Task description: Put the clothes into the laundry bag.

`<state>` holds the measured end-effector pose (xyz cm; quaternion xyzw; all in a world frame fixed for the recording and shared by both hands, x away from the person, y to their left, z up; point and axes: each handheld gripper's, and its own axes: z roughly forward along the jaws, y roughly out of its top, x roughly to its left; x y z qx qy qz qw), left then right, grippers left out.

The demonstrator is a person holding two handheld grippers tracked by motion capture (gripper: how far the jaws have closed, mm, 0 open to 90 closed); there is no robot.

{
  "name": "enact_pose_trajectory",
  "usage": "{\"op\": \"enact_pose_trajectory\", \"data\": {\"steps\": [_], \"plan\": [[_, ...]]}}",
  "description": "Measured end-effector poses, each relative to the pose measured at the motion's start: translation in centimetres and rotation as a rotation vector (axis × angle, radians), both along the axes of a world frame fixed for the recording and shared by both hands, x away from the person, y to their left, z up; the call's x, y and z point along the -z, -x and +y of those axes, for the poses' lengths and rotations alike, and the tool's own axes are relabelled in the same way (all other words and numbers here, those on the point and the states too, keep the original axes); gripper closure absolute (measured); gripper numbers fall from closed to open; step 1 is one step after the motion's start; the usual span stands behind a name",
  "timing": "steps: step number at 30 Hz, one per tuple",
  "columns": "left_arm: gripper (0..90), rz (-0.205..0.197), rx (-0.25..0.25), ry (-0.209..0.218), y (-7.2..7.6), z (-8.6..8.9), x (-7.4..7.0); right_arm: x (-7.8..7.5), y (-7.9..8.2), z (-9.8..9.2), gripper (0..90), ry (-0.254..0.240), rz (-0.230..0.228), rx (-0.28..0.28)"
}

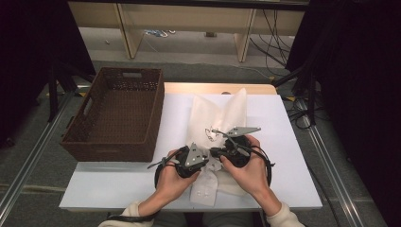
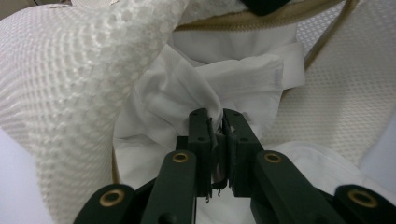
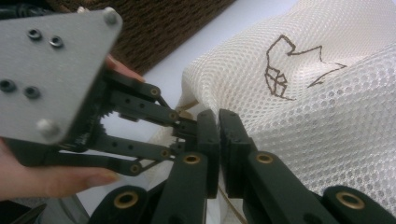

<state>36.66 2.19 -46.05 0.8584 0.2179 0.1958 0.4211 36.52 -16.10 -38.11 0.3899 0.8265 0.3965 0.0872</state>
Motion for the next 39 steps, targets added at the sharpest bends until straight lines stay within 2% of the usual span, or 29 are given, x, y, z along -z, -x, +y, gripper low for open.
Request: {"op": "enact_pose_trajectory", "data": {"steps": [1,2,3,4,5,7,9,11,14,15,16,17,20,21,22,23,24,25,27,28,30,31,32,33,34,35,36,38,39], "plan": [[82.3,0.013,-0.016,-0.003,-0.1,-0.2,0.2,0.0,0.0,0.0,88.8,0.0,0.001,0.001],[82.3,0.017,-0.034,0.014,-0.2,-0.4,0.6,0.0,0.1,0.1,88.8,-0.009,0.019,0.016],[82.3,-0.013,-0.013,0.003,-0.7,-0.5,0.8,0.2,-0.1,0.1,88.8,-0.023,-0.015,0.011],[82.3,-0.009,-0.018,-0.004,-0.9,-0.7,1.1,0.2,-0.1,0.0,88.8,-0.014,-0.014,0.011],[82.2,-0.012,-0.022,-0.006,-1.1,-0.8,1.3,-0.1,0.0,-0.1,88.8,-0.006,0.015,0.017],[81.9,-0.02,-0.022,-0.021,-1.3,-1.0,1.5,0.0,-0.1,-0.2,88.8,-0.009,0.005,0.01],[80.7,-0.026,-0.031,0.004,-1.3,-1.2,1.5,0.0,-0.1,-0.3,88.8,-0.005,0.008,0.017],[76.8,-0.027,-0.019,-0.012,-1.3,-1.0,1.3,0.1,-0.2,-0.3,88.8,-0.018,0.014,0.011],[62.8,-0.019,-0.009,0.015,-0.9,-0.8,1.1,-0.1,-0.1,-0.4,88.8,-0.007,0.011,0.024],[57.3,0.003,-0.03,0.001,-0.5,-0.6,0.9,-0.1,-0.1,-0.4,88.8,-0.009,0.019,0.022],[51.3,-0.005,-0.004,-0.01,-0.5,-0.4,0.7,0.0,-0.2,-0.5,88.8,-0.005,0.001,0.012],[45.6,0.035,-0.024,0.003,0.1,-0.3,0.6,-0.1,-0.1,-0.5,88.8,-0.013,0.013,0.019],[32.2,0.015,0.022,-0.04,0.8,0.3,0.0,-0.2,-0.1,-0.5,88.8,-0.014,0.01,0.023],[29.6,0.018,0.027,-0.036,1.2,0.4,0.0,-0.2,-0.1,-0.4,88.8,-0.015,0.018,0.027],[25.7,0.025,0.033,-0.062,1.6,0.6,0.0,-0.1,-0.1,-0.4,88.8,-0.015,0.016,0.02],[22.4,0.039,0.053,-0.088,1.9,0.8,0.0,-0.1,-0.3,-0.5,88.8,-0.008,-0.007,0.003],[20.6,0.05,0.063,-0.103,2.3,0.9,0.1,-0.1,-0.2,-0.5,88.7,-0.008,-0.003,0.005],[19.5,0.062,0.072,-0.117,2.5,1.1,0.2,-0.1,-0.2,-0.4,88.7,-0.006,-0.007,0.004],[18.3,0.083,0.085,-0.132,2.9,1.3,0.5,-0.1,-0.1,-0.3,88.7,-0.009,0.016,0.016],[17.7,0.09,0.093,-0.143,3.0,1.4,0.6,0.0,-0.1,-0.3,88.7,-0.009,0.0,0.014],[17.0,0.106,0.1,-0.163,3.0,1.5,1.0,0.1,-0.1,-0.1,88.7,-0.026,0.004,0.03],[16.7,0.11,0.105,-0.169,3.0,1.5,1.1,0.1,-0.1,-0.1,88.7,-0.016,0.001,0.02],[16.4,0.119,0.109,-0.17,3.0,1.5,1.1,0.0,-0.1,-0.2,88.7,-0.006,0.012,0.011],[16.2,0.126,0.114,-0.17,3.1,1.4,1.1,0.1,-0.1,-0.1,88.7,-0.021,-0.006,0.024],[16.2,0.13,0.12,-0.17,3.2,1.4,1.1,-0.1,-0.1,-0.2,88.7,-0.009,0.023,0.024],[16.1,0.131,0.128,-0.175,3.2,1.3,0.9,-0.1,-0.1,-0.3,88.7,-0.008,0.024,0.023],[15.8,0.135,0.132,-0.173,3.4,1.3,0.8,0.0,-0.2,-0.4,88.7,-0.004,0.007,0.003],[15.8,0.133,0.14,-0.165,3.6,1.4,0.5,0.0,0.0,-0.3,88.7,-0.019,0.015,0.031],[15.8,0.133,0.139,-0.169,3.7,1.5,0.4,-0.1,-0.1,-0.3,88.7,-0.012,0.012,0.018]]}}
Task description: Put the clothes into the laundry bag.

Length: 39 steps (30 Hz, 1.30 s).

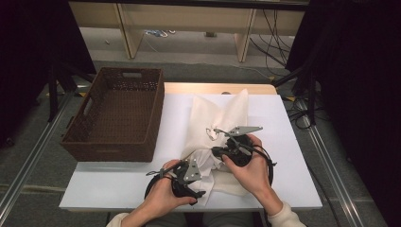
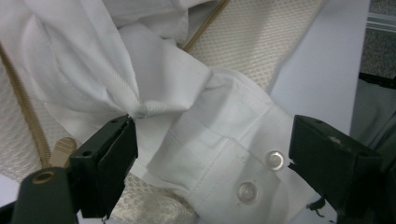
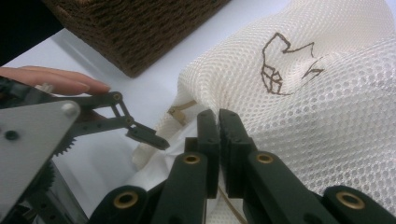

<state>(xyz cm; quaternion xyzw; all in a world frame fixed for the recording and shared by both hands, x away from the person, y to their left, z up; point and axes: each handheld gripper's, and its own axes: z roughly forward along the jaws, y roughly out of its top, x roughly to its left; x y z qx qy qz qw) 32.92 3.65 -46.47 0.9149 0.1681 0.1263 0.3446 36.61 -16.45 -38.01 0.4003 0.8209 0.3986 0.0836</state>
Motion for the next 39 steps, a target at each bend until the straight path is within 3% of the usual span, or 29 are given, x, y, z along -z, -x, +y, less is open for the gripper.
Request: {"op": "enact_pose_trajectory", "data": {"steps": [4,5,6,7,8,10,11,12,14,17,19,21,22,24,27,35,37,39], "plan": [[16.5,0.054,0.023,0.014,0.5,0.1,0.6,0.0,-0.2,-0.1,88.6,0.009,-0.017,-0.016],[16.7,0.057,0.026,-0.003,0.5,0.1,0.9,0.0,0.0,0.0,88.7,0.006,0.008,-0.003],[17.1,0.058,0.026,-0.004,0.5,0.0,1.3,0.1,0.0,0.0,88.7,0.013,0.001,0.0],[17.4,0.059,0.03,-0.021,0.4,-0.1,1.4,0.2,0.0,0.2,88.6,-0.012,-0.009,0.009],[17.9,0.058,0.056,-0.052,0.3,0.0,1.4,0.1,0.0,0.2,88.6,0.002,0.001,0.005],[19.5,0.061,0.062,-0.06,0.2,-0.1,1.7,0.2,0.0,0.2,88.6,-0.005,-0.021,0.004],[20.8,0.068,0.037,-0.032,0.3,-0.3,1.8,0.1,0.0,0.2,88.6,-0.001,-0.005,0.009],[22.5,0.07,0.039,-0.026,0.2,-0.3,1.9,0.0,0.0,0.1,88.6,0.009,0.011,0.0],[29.5,0.07,0.072,-0.053,-0.1,-0.1,1.6,0.3,-0.1,0.2,88.6,-0.006,-0.008,0.009],[39.8,0.096,0.078,-0.036,-0.4,-0.1,1.6,0.1,0.0,0.2,88.6,0.008,0.018,0.006],[43.0,0.102,0.083,-0.036,-0.4,-0.1,1.6,0.1,-0.1,0.1,88.6,0.009,-0.001,-0.01],[47.2,0.1,0.081,-0.038,-0.5,-0.1,1.5,0.1,0.0,0.2,88.6,0.009,0.007,0.0],[48.7,0.101,0.08,-0.037,-0.5,-0.1,1.5,0.2,-0.1,0.2,88.6,0.01,-0.013,-0.002],[52.0,0.102,0.08,-0.037,-0.6,0.0,1.5,0.2,0.1,0.3,88.6,0.007,0.011,0.005],[58.1,0.102,0.078,-0.038,-0.8,0.0,1.5,0.2,0.0,0.3,88.6,0.008,0.005,0.001],[76.1,0.084,0.031,0.0,-1.2,0.4,1.2,0.2,0.0,0.3,88.6,0.009,0.007,0.0],[77.0,0.073,-0.015,0.059,-1.0,0.3,1.0,0.2,0.1,0.3,88.5,0.006,0.013,0.007],[77.4,0.049,-0.027,0.074,-1.1,0.3,0.5,0.2,0.0,0.3,88.6,0.005,0.007,0.002]]}}
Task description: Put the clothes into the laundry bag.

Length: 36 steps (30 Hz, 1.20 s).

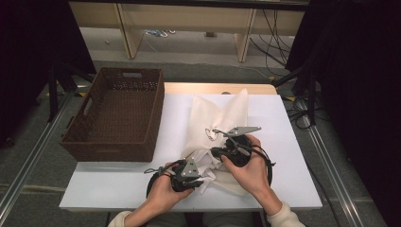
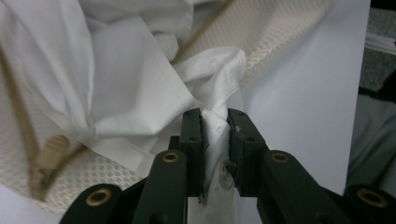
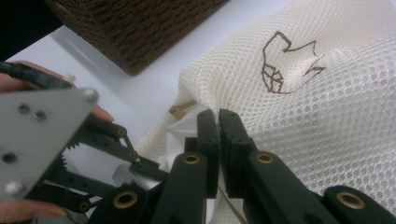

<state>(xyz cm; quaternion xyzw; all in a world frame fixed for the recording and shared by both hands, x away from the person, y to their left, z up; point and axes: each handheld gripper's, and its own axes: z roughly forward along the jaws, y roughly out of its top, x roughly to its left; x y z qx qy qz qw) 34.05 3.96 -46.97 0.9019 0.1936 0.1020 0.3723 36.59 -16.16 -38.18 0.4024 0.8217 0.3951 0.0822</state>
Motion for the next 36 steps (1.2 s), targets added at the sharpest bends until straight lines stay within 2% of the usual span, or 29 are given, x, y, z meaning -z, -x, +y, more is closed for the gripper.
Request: {"op": "enact_pose_trajectory", "data": {"steps": [3,5,7,9,10,11,13,14,16,18,20,21,22,23,24,25,26,27,28,29,30,32,34,35,36], "plan": [[77.8,-0.024,-0.021,0.032,-0.3,-0.1,-0.6,-0.1,0.0,-0.1,88.6,0.004,-0.005,0.0],[77.8,-0.017,-0.039,0.075,-0.5,-0.1,-0.9,-0.1,0.0,-0.1,88.6,0.003,-0.005,0.001],[77.5,-0.014,-0.034,0.078,-0.6,-0.1,-1.3,-0.1,0.0,-0.1,88.5,0.0,-0.003,-0.004],[76.8,-0.012,-0.035,0.103,-0.4,-0.1,-1.7,-0.1,-0.1,-0.1,88.5,0.002,-0.004,-0.014],[76.3,-0.016,-0.027,0.087,-0.4,0.0,-2.0,-0.1,0.0,-0.1,88.5,0.0,0.003,-0.008],[76.3,-0.018,-0.036,0.097,-0.2,0.1,-2.1,0.0,0.0,0.0,88.5,-0.007,-0.003,0.004],[76.5,-0.033,-0.039,0.084,-0.4,0.4,-2.4,0.0,-0.1,-0.1,88.5,0.003,-0.018,-0.01],[76.7,-0.035,-0.055,0.099,-0.5,0.4,-2.4,0.0,0.0,0.0,88.5,-0.001,0.002,-0.001],[77.0,-0.06,-0.068,0.073,-0.7,0.6,-2.4,0.0,-0.1,-0.1,88.5,0.014,-0.005,-0.021],[77.1,-0.088,-0.083,0.054,-0.9,0.7,-2.3,0.0,-0.1,0.0,88.5,0.014,-0.005,-0.02],[77.1,-0.098,-0.101,0.047,-1.3,0.7,-2.0,0.0,-0.1,0.0,88.5,0.013,-0.001,-0.019],[77.1,-0.098,-0.107,0.045,-1.6,0.6,-1.7,0.1,0.0,0.2,88.5,-0.005,-0.001,-0.002],[77.1,-0.094,-0.116,0.049,-1.8,0.5,-1.5,0.1,0.0,0.2,88.6,-0.002,-0.005,0.003],[77.1,-0.095,-0.123,0.049,-2.1,0.4,-1.2,0.0,0.1,0.1,88.6,0.006,0.015,-0.004],[77.2,-0.096,-0.129,0.05,-2.4,0.2,-1.0,0.1,-0.1,0.0,88.6,0.015,-0.002,-0.023],[77.2,-0.1,-0.136,0.047,-2.7,0.0,-0.8,0.2,0.0,0.2,88.6,-0.011,0.0,0.008],[77.3,-0.107,-0.139,0.049,-2.9,-0.2,-0.7,0.1,0.0,0.1,88.7,0.004,0.002,-0.001],[77.3,-0.088,-0.17,0.055,-2.8,-0.4,-0.6,0.2,0.0,0.1,88.8,-0.004,-0.011,0.006],[77.3,-0.079,-0.19,0.079,-2.9,-0.7,-0.4,0.2,-0.1,0.0,88.8,0.006,-0.01,-0.009],[77.3,-0.129,-0.147,0.062,-3.5,-0.8,-0.5,0.0,-0.1,-0.1,88.8,0.016,0.005,-0.015],[77.3,-0.116,-0.172,0.071,-3.5,-1.0,-0.3,0.1,-0.1,-0.1,88.8,0.013,0.003,-0.011],[77.3,-0.12,-0.177,0.07,-3.7,-1.3,-0.1,-0.1,0.0,-0.1,88.8,0.003,0.018,0.004],[77.2,-0.116,-0.185,0.083,-3.8,-1.6,0.0,0.0,0.0,-0.1,88.9,-0.001,0.006,0.013],[77.1,-0.133,-0.194,0.087,-3.9,-1.8,0.2,-0.1,0.0,-0.1,88.8,-0.001,0.014,0.007],[77.0,-0.132,-0.196,0.092,-4.0,-1.9,0.3,-0.1,0.0,-0.1,88.9,-0.002,0.008,0.006]]}}
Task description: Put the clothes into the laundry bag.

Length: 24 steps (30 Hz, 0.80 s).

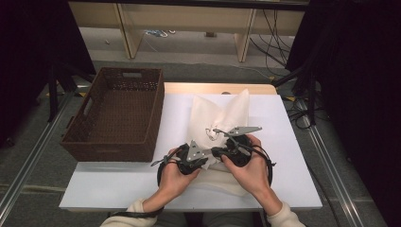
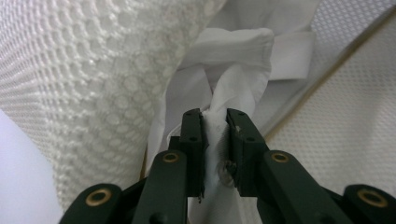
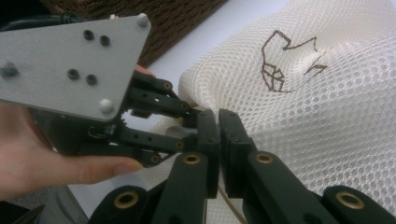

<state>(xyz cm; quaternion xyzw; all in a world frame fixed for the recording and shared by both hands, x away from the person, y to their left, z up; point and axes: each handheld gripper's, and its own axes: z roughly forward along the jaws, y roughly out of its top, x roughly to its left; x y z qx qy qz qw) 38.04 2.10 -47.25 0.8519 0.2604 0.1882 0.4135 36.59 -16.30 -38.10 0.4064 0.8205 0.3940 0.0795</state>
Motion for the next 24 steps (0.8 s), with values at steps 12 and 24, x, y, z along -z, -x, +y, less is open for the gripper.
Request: {"op": "enact_pose_trajectory", "data": {"steps": [12,24], "plan": [[69.7,-0.038,-0.022,-0.01,-1.0,-0.3,1.2,0.2,-0.1,0.0,88.8,-0.013,-0.008,0.008],[37.9,-0.02,0.073,-0.036,1.5,0.7,-0.4,-0.1,-0.1,-0.3,88.7,0.008,-0.016,-0.007]]}}
